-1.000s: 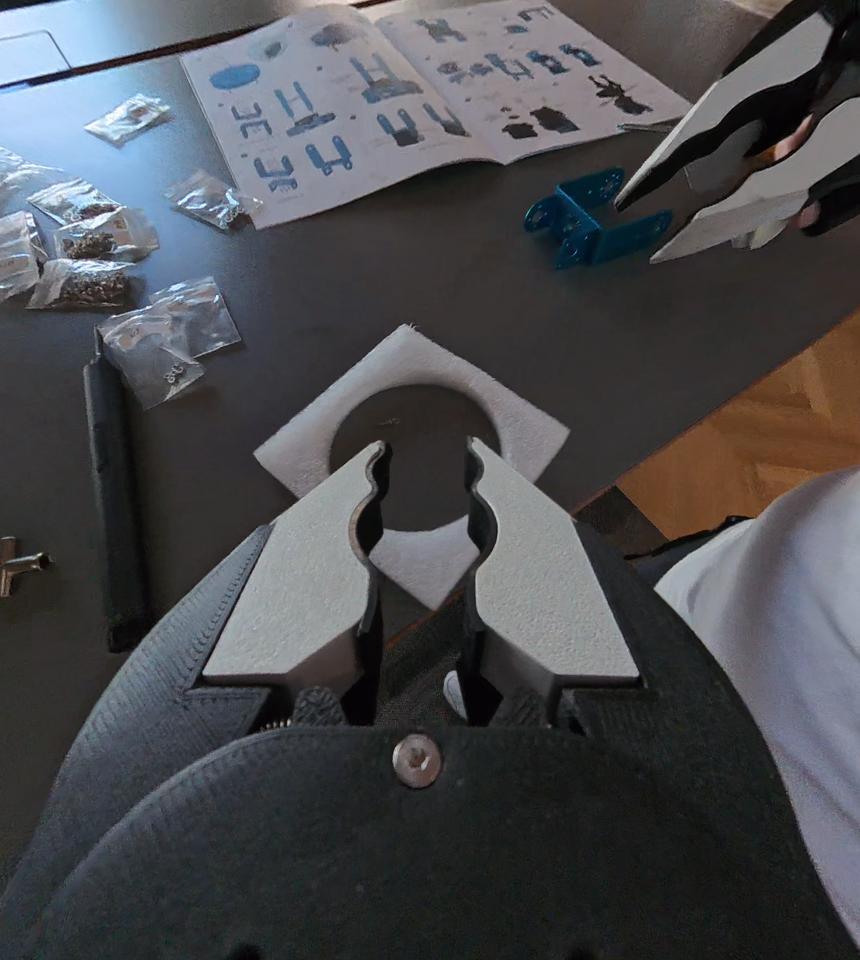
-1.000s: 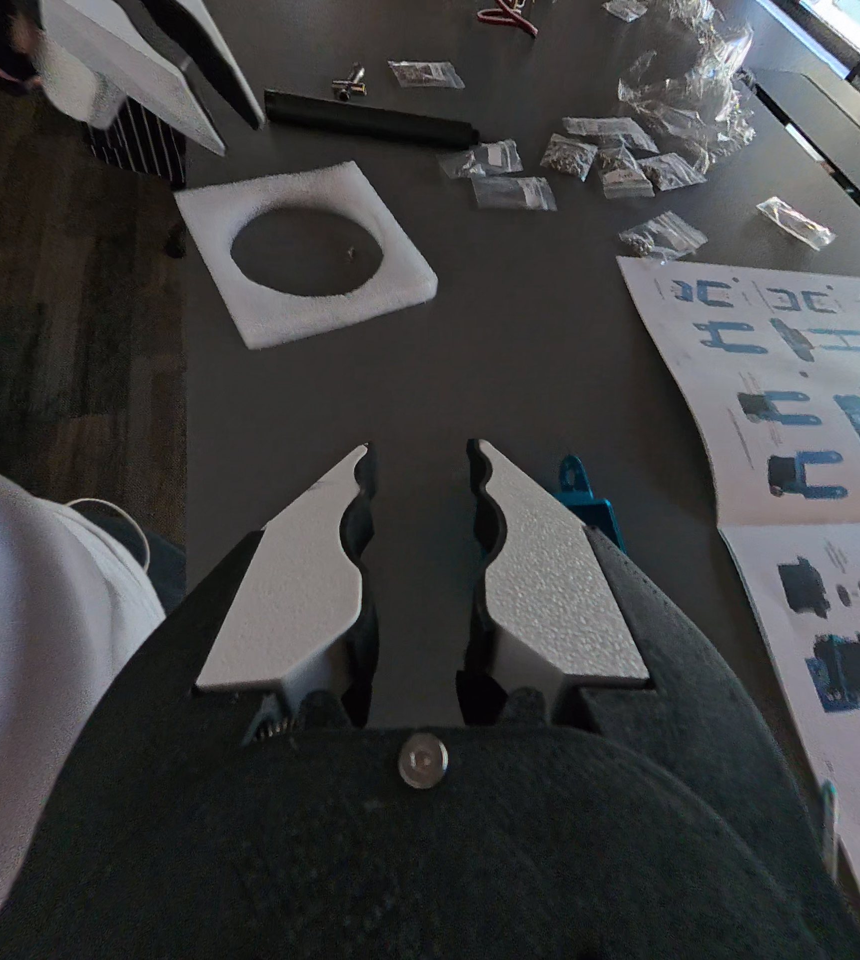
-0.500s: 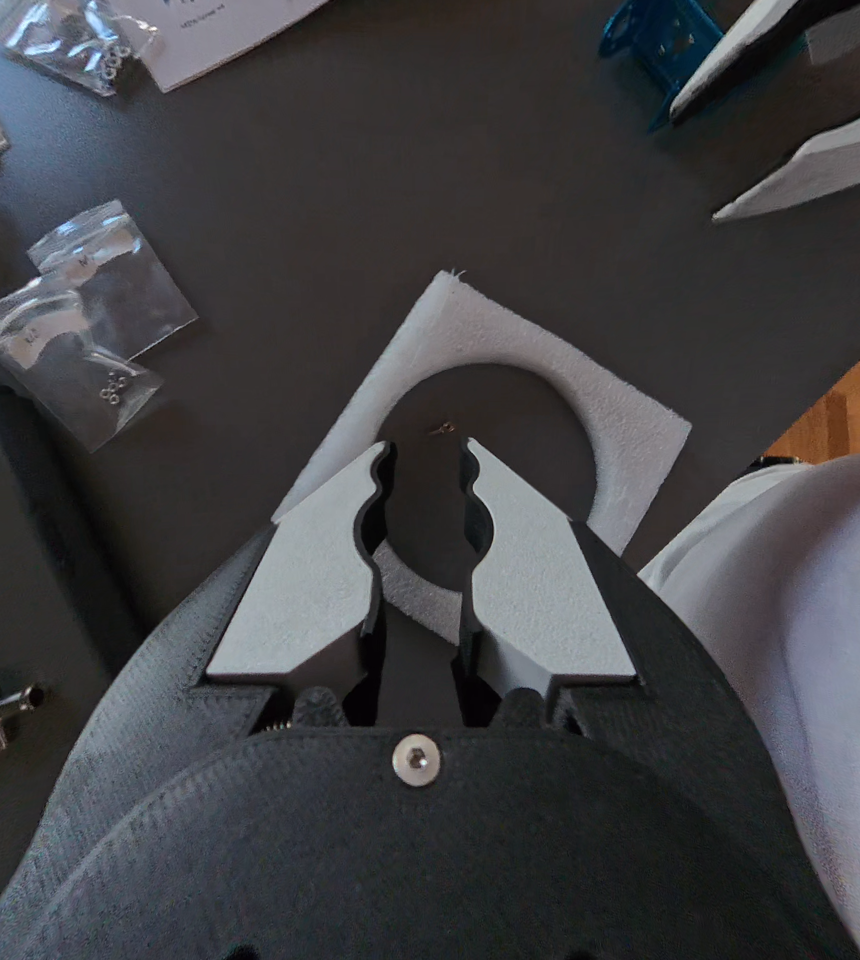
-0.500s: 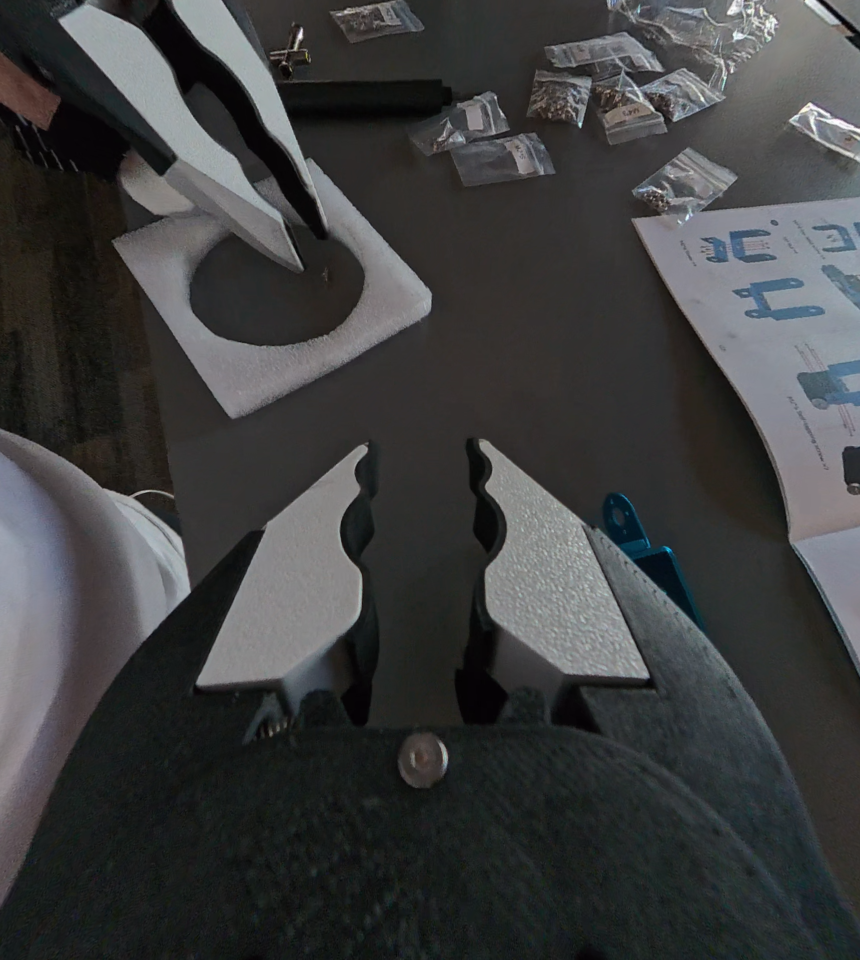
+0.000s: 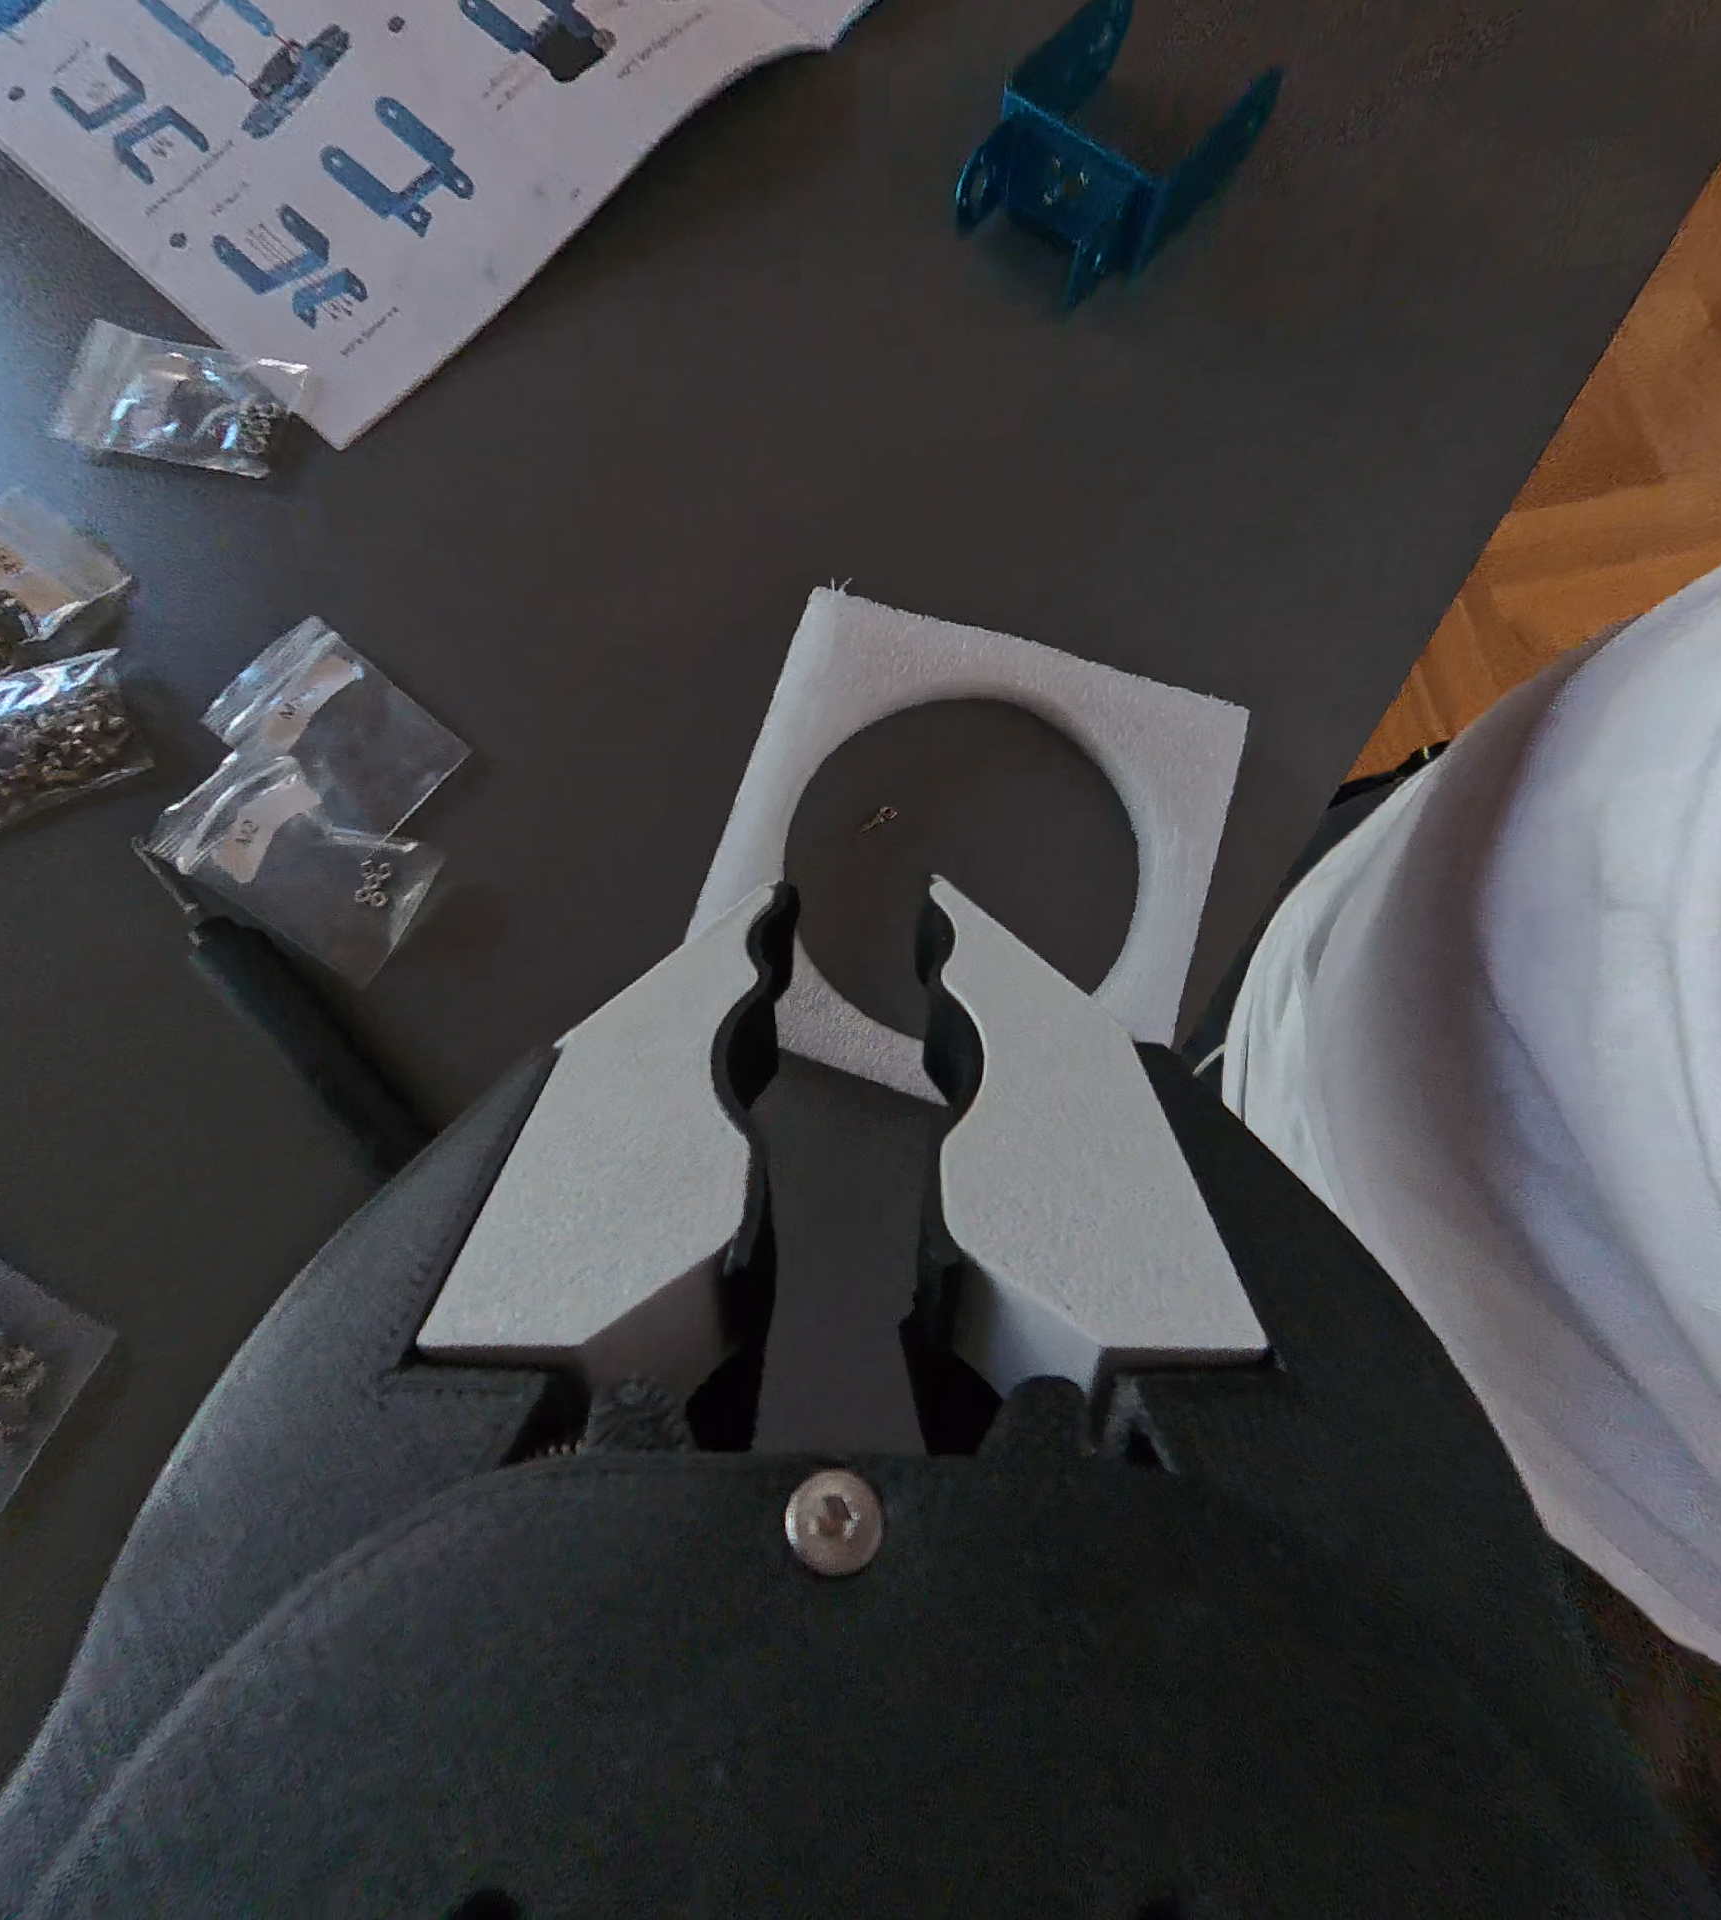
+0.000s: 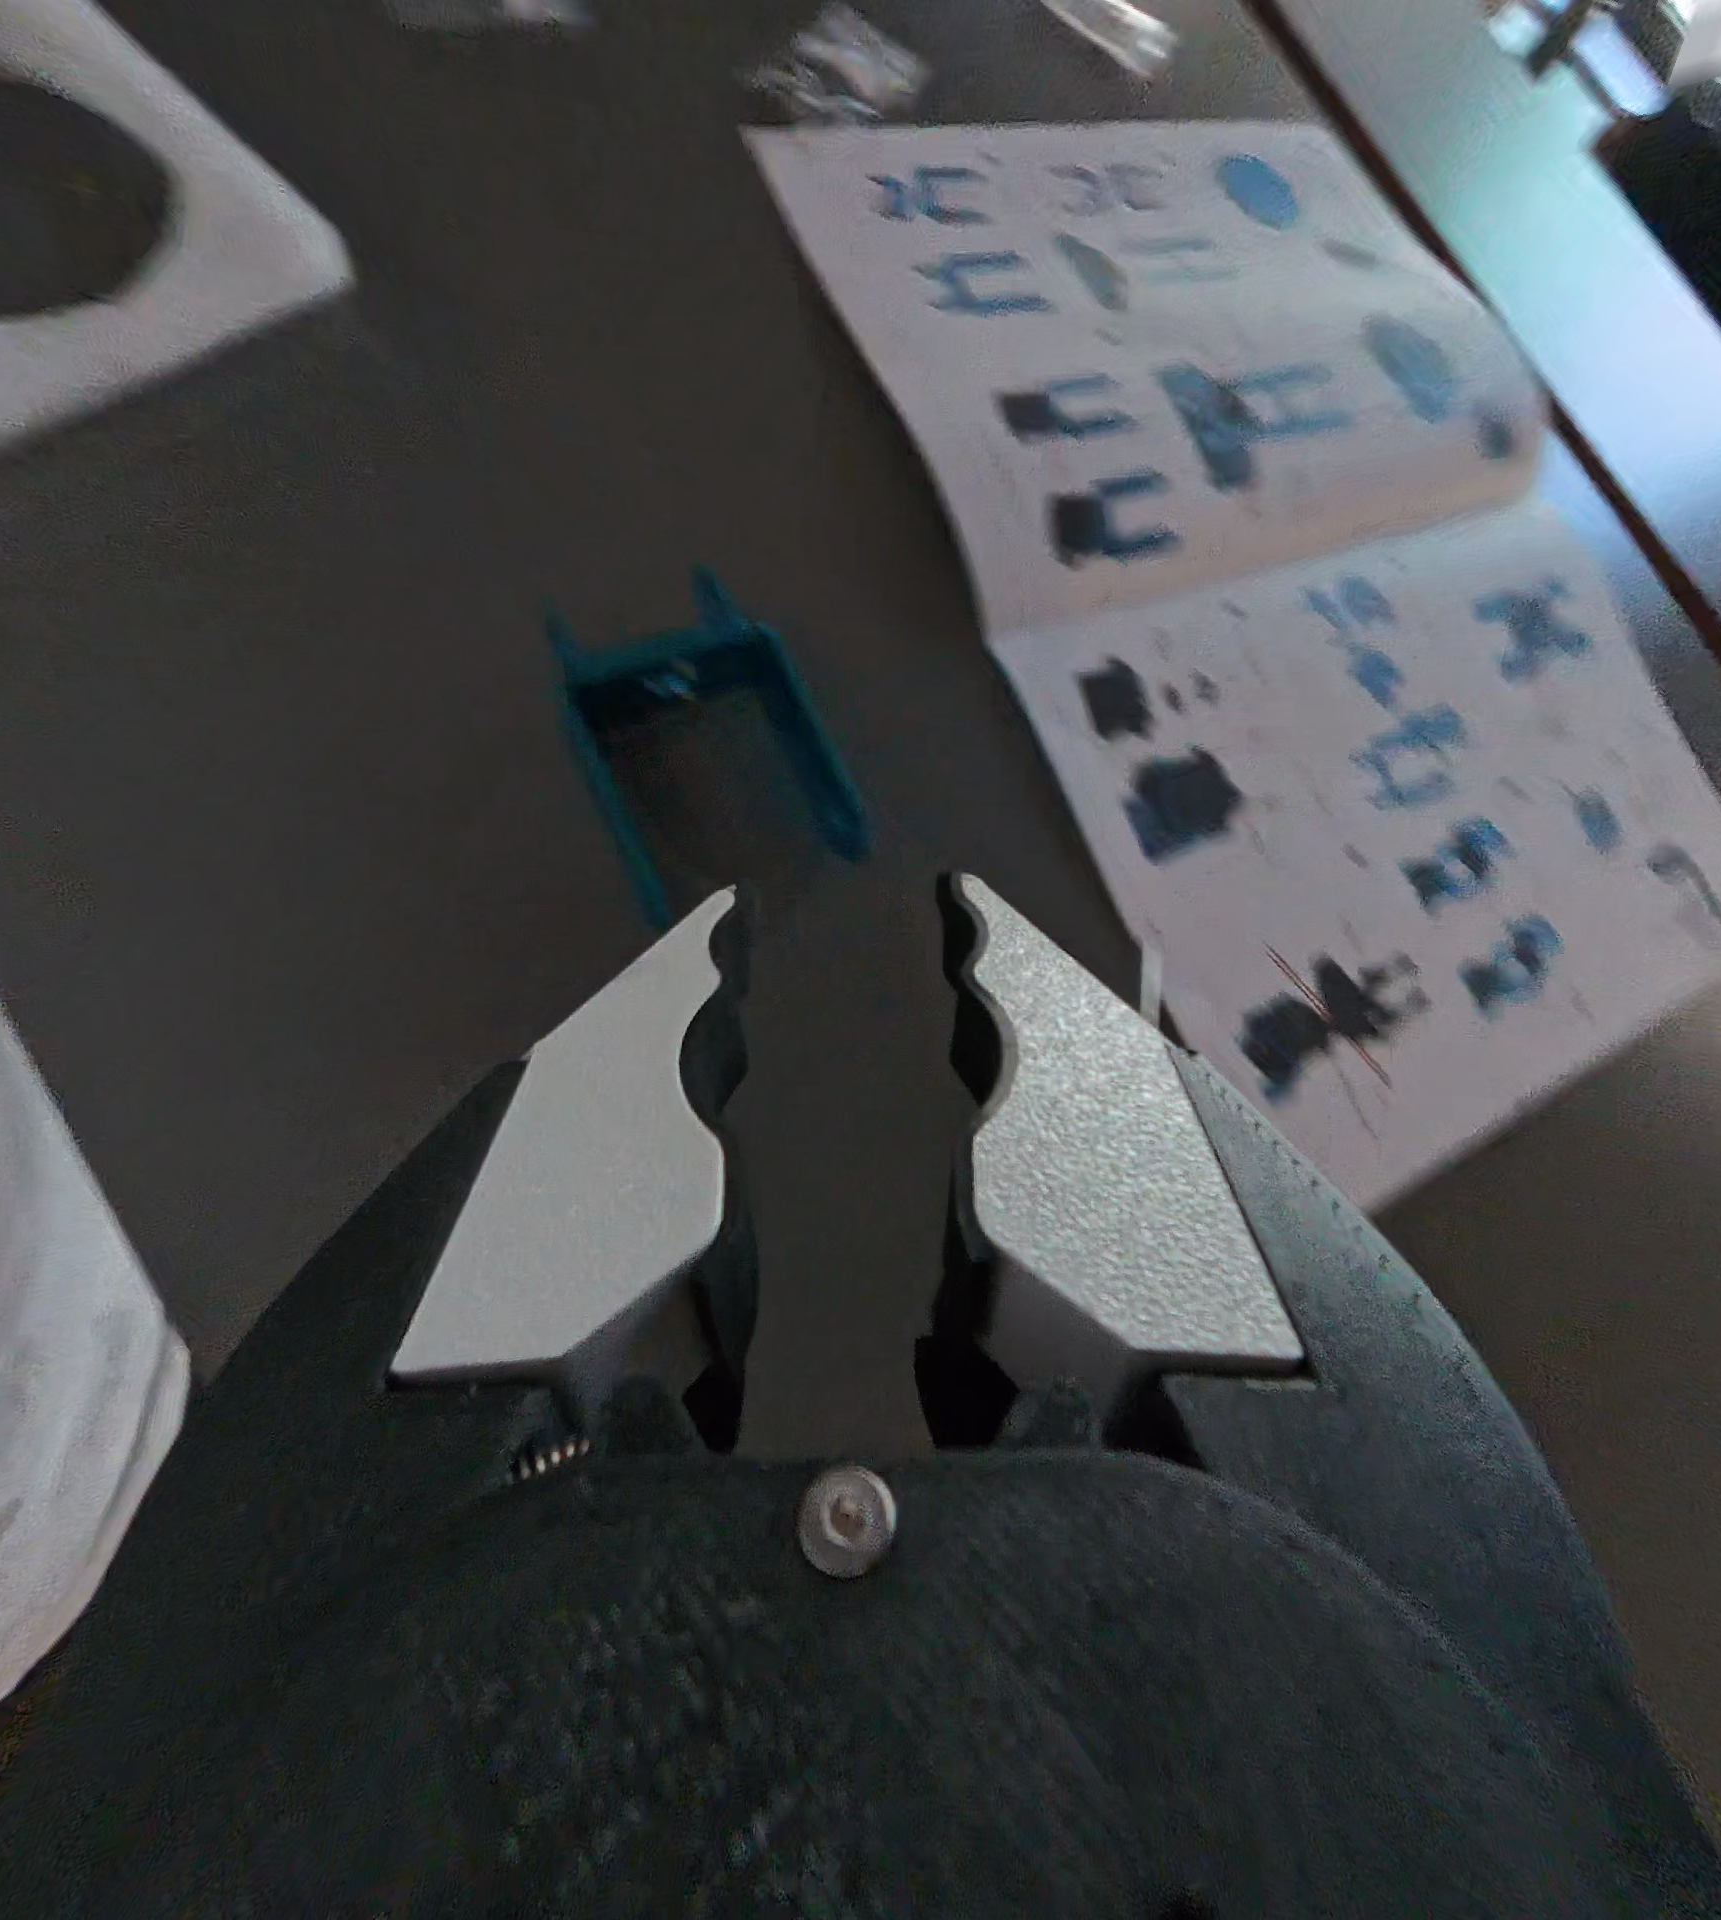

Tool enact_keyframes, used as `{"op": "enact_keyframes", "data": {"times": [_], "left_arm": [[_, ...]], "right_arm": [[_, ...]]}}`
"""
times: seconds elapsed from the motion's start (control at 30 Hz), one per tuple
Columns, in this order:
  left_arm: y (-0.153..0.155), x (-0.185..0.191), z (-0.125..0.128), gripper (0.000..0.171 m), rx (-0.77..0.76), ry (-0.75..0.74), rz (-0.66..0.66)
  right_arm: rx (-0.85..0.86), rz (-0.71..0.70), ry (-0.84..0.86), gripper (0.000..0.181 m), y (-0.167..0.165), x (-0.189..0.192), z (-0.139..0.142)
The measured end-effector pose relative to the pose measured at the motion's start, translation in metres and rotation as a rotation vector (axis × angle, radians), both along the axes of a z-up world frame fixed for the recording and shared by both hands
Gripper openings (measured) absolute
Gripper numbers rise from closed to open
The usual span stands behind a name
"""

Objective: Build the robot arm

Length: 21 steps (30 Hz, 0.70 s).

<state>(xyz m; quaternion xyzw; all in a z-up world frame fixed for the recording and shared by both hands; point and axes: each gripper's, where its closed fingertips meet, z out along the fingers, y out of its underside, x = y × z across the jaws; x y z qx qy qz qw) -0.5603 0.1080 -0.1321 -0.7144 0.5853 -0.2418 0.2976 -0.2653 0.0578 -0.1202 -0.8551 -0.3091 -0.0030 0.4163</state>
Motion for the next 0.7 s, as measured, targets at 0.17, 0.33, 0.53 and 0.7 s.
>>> {"op": "enact_keyframes", "data": {"times": [0.17,0.33,0.53,0.7], "left_arm": [[0.015,-0.018,0.008,0.021,0.034,-0.016,0.091],[0.022,-0.017,0.016,0.02,0.05,-0.032,0.112],[0.02,-0.017,0.018,0.019,0.054,-0.029,0.11],[0.013,-0.021,0.007,0.019,0.01,-0.045,0.118]], "right_arm": [[-0.037,-0.307,0.023,0.045,-0.03,0.119,-0.014],[-0.149,-0.308,0.073,0.046,-0.031,0.128,-0.05],[-0.196,-0.279,0.135,0.017,-0.028,0.125,-0.059],[-0.101,-0.199,0.142,0.017,-0.021,0.079,-0.014]]}}
